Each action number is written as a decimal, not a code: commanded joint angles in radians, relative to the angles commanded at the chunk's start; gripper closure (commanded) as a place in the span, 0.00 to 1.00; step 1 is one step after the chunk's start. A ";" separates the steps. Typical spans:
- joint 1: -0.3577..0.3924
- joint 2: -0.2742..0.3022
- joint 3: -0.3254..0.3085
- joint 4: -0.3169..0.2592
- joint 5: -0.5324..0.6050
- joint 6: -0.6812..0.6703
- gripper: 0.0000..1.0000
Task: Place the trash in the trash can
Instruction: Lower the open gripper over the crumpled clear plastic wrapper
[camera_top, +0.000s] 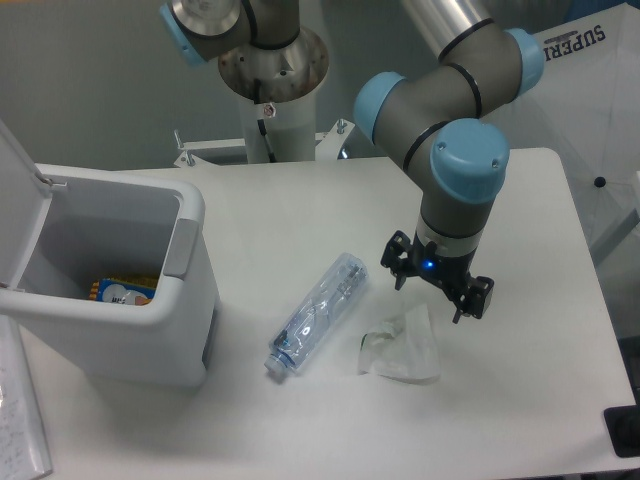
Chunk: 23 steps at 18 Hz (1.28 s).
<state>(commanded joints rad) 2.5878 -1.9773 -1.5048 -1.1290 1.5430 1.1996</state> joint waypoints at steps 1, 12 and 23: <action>-0.002 -0.003 0.000 -0.006 0.020 -0.002 0.00; -0.020 -0.029 -0.111 0.202 0.025 -0.223 0.00; -0.063 -0.118 -0.127 0.291 0.058 -0.321 0.00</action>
<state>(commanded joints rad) 2.5251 -2.0953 -1.6322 -0.8376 1.6013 0.8790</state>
